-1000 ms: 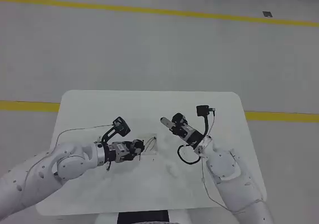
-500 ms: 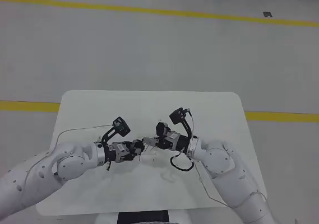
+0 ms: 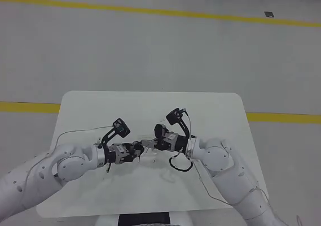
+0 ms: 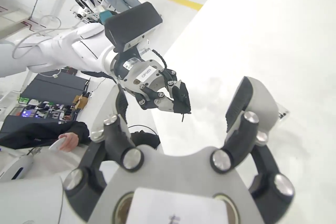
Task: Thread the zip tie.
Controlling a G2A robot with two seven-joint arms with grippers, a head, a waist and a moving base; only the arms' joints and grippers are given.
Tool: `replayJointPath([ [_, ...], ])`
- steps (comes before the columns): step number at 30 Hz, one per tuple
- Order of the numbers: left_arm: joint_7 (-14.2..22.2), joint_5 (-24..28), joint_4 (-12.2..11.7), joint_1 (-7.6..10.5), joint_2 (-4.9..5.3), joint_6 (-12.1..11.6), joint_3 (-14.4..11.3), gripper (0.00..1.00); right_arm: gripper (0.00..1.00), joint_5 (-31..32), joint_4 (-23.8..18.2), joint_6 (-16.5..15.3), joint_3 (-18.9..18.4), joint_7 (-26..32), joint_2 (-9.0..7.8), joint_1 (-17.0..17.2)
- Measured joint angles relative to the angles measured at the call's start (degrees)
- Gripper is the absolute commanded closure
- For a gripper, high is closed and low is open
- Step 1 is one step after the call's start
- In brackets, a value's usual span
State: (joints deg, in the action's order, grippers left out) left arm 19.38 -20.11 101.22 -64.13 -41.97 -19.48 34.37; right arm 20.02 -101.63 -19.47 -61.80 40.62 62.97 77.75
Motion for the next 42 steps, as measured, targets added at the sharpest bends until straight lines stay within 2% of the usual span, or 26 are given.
replayJointPath([
  [8,5.4,8.8,1.7,2.87,1.34,0.0,-1.8,1.00,0.00,-8.2,-0.8,0.0,1.9,7.0,-1.12,-2.9],
  [16,4.6,10.0,0.2,5.43,2.07,0.0,-4.3,1.00,0.00,-11.5,1.9,0.0,4.4,8.4,-1.85,-6.3],
  [19,3.2,7.9,0.3,6.31,2.43,0.0,-5.2,1.00,0.00,-11.6,1.8,0.0,4.6,8.6,-1.89,-6.5],
  [29,2.7,7.1,0.5,6.29,2.46,0.0,-5.4,1.00,0.00,-11.2,2.0,0.1,4.8,8.0,-1.85,-6.2],
  [33,1.8,8.6,0.0,5.69,2.15,0.0,-5.4,1.00,0.00,-10.9,2.4,0.0,5.6,8.0,-1.83,-6.5],
  [38,2.1,9.7,-1.8,5.88,1.95,0.0,-5.8,1.00,0.00,-13.7,2.6,0.0,5.7,10.0,-2.20,-7.2],
  [42,2.2,10.3,-2.1,6.39,1.86,0.0,-6.6,1.00,0.00,-14.9,2.7,0.0,5.4,11.6,-2.69,-7.4],
])
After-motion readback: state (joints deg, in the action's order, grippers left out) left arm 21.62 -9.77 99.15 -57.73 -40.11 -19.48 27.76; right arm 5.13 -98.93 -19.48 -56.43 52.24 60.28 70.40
